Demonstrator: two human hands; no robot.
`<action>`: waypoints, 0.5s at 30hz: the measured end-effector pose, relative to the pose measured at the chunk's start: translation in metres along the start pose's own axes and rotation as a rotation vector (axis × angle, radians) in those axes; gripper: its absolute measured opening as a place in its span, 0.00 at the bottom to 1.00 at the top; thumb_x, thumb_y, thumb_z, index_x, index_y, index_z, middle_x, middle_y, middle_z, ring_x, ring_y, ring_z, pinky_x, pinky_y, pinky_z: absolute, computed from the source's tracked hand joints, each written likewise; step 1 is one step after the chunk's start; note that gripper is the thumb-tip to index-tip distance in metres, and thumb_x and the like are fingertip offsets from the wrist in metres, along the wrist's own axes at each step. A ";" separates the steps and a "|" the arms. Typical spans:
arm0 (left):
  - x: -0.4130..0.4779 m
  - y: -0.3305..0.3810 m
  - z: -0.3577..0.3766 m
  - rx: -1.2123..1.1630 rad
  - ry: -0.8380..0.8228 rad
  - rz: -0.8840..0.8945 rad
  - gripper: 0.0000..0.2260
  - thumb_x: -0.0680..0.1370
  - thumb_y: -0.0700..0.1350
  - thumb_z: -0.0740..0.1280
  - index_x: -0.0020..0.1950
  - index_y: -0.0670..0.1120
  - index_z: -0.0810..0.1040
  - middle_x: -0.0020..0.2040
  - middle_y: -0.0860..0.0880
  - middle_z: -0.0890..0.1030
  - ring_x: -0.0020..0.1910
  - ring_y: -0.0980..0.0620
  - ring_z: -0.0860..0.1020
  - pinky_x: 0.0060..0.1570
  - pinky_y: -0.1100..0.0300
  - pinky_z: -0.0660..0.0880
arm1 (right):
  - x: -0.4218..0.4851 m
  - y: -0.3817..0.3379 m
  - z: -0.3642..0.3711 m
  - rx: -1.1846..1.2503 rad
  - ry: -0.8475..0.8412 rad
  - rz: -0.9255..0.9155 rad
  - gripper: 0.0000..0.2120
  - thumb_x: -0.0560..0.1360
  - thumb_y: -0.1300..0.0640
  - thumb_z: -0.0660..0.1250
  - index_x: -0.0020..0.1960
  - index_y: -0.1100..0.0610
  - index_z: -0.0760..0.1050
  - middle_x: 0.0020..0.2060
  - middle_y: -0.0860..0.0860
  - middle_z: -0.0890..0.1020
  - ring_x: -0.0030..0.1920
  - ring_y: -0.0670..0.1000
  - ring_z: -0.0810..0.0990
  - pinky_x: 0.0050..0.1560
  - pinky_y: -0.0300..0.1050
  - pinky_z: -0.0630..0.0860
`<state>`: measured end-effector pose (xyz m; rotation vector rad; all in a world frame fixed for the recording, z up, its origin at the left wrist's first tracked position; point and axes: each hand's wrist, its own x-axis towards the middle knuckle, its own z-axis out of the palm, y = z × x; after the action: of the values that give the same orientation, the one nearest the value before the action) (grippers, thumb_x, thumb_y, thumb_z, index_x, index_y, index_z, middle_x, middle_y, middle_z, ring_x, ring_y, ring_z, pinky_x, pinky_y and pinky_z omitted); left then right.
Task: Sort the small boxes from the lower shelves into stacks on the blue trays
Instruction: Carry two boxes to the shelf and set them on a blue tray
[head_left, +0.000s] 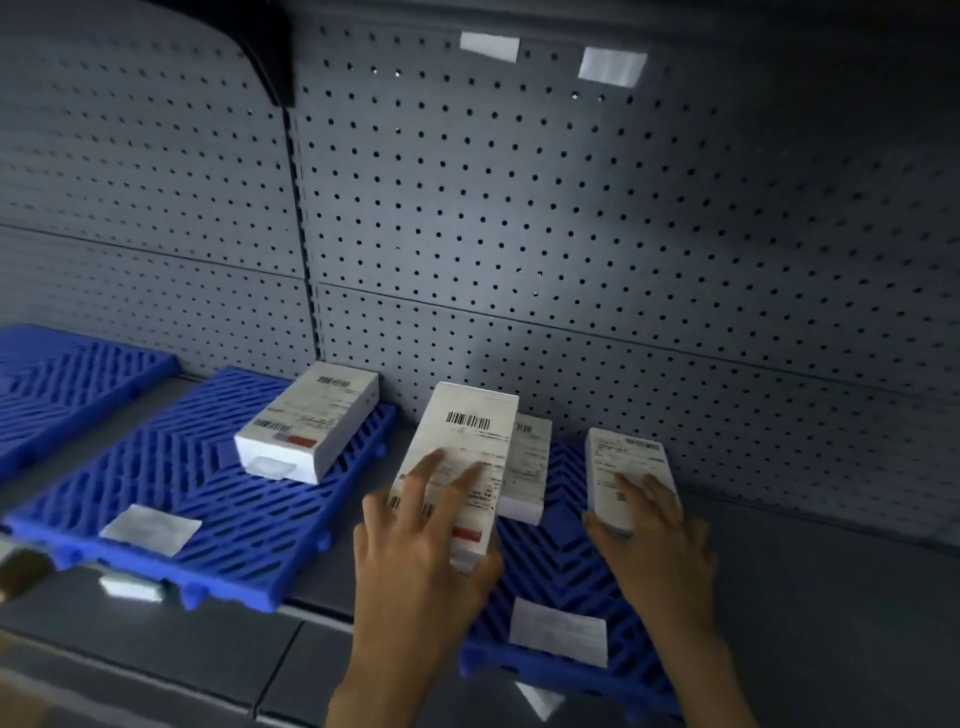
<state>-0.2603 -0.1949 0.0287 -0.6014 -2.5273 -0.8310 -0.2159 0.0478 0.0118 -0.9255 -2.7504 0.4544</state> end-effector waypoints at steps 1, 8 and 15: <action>0.002 -0.002 0.000 -0.013 -0.003 0.009 0.31 0.71 0.61 0.70 0.74 0.62 0.70 0.76 0.57 0.67 0.61 0.44 0.69 0.52 0.45 0.75 | 0.000 -0.002 0.000 0.005 -0.005 0.012 0.35 0.75 0.28 0.59 0.79 0.37 0.58 0.81 0.41 0.54 0.74 0.63 0.59 0.70 0.66 0.65; 0.005 -0.012 -0.001 -0.050 -0.006 0.036 0.30 0.70 0.62 0.66 0.73 0.61 0.71 0.75 0.57 0.68 0.61 0.43 0.70 0.52 0.44 0.76 | -0.008 -0.003 -0.002 -0.011 -0.036 -0.001 0.43 0.69 0.19 0.50 0.80 0.32 0.43 0.82 0.43 0.41 0.81 0.58 0.42 0.76 0.70 0.48; 0.007 -0.018 -0.026 0.029 0.010 0.069 0.28 0.74 0.62 0.67 0.74 0.61 0.70 0.75 0.57 0.67 0.66 0.43 0.69 0.56 0.40 0.76 | -0.017 -0.017 -0.031 0.137 -0.020 -0.186 0.40 0.72 0.24 0.51 0.80 0.35 0.47 0.81 0.45 0.54 0.80 0.52 0.51 0.77 0.64 0.56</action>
<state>-0.2688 -0.2221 0.0433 -0.6691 -2.4906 -0.7701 -0.2034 0.0313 0.0455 -0.6291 -2.7488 0.6110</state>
